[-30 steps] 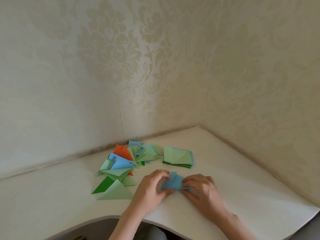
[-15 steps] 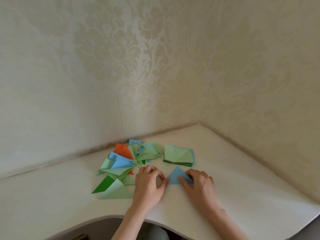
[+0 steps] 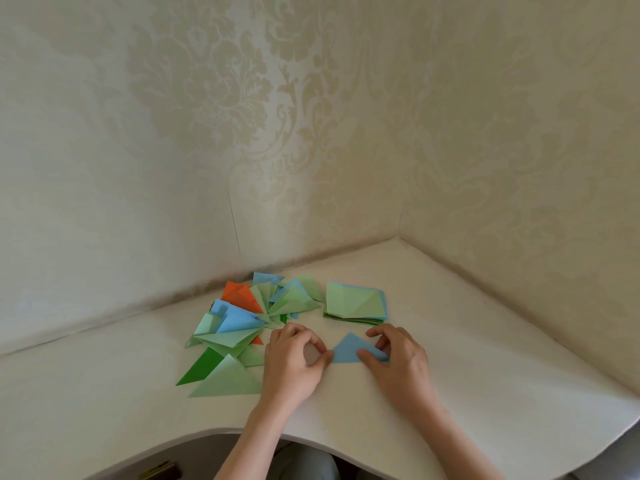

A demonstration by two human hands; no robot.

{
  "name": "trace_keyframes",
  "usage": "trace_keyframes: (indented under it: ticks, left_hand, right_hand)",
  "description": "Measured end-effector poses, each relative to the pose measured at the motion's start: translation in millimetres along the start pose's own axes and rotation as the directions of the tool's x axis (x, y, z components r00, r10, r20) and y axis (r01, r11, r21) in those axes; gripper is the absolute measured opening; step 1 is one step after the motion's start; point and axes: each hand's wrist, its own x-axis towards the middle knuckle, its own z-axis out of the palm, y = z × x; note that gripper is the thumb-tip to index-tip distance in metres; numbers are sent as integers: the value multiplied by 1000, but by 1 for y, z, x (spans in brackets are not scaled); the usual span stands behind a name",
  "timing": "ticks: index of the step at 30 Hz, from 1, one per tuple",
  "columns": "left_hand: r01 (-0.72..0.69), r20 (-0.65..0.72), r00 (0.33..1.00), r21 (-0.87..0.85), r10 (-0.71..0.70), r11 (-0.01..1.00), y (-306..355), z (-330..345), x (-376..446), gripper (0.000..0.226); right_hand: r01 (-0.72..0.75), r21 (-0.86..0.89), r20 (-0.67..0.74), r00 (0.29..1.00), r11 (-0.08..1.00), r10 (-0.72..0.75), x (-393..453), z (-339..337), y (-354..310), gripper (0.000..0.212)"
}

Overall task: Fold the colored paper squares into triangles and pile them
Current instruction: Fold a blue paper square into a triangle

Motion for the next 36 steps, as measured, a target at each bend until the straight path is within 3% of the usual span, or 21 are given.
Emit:
trace_keyframes:
  ticks: [6, 9, 12, 16, 19, 25, 31, 34, 36]
  left_hand:
    - [8, 63, 998, -110, -1, 994, -5, -7, 4, 19]
    - [-45, 53, 997, -98, 50, 994, -5, -6, 2, 22]
    - [-112, -8, 994, -43, 112, 993, -2, -3, -3, 9]
    - [-95, -135, 985, 112, 109, 989, 14, 8, -11, 46]
    - [-27, -147, 988, 196, 56, 980, 29, 18, -15, 48]
    - [-35, -111, 993, 46, 40, 998, 43, 25, -18, 44]
    - [31, -6, 999, -132, -32, 991, 32, 9, -12, 20]
    - [56, -70, 995, -196, -70, 979, 23, -12, 1, 15]
    - [65, -129, 987, -192, -91, 979, 13, -27, 15, 15]
  right_hand:
    - [-86, 147, 66, 995, 985, 77, 4, -16, 5, 25]
    - [-76, 163, 71, 995, 984, 65, 1, -17, 7, 21]
    - [-59, 162, 37, 998, 985, 53, -1, -14, 6, 19]
    - [-26, 157, 1, 1000, 987, 26, -2, -10, 8, 23]
    - [5, 137, -21, 1000, 990, -2, -4, -8, 10, 19]
    - [38, 134, -47, 998, 990, -32, -3, -6, 13, 17]
    - [38, 173, -72, 997, 984, -26, -4, -9, 11, 17]
    - [71, 178, -127, 991, 981, -49, -3, -11, 8, 14]
    - [188, 78, -156, 972, 979, -175, 0, -8, 4, 17]
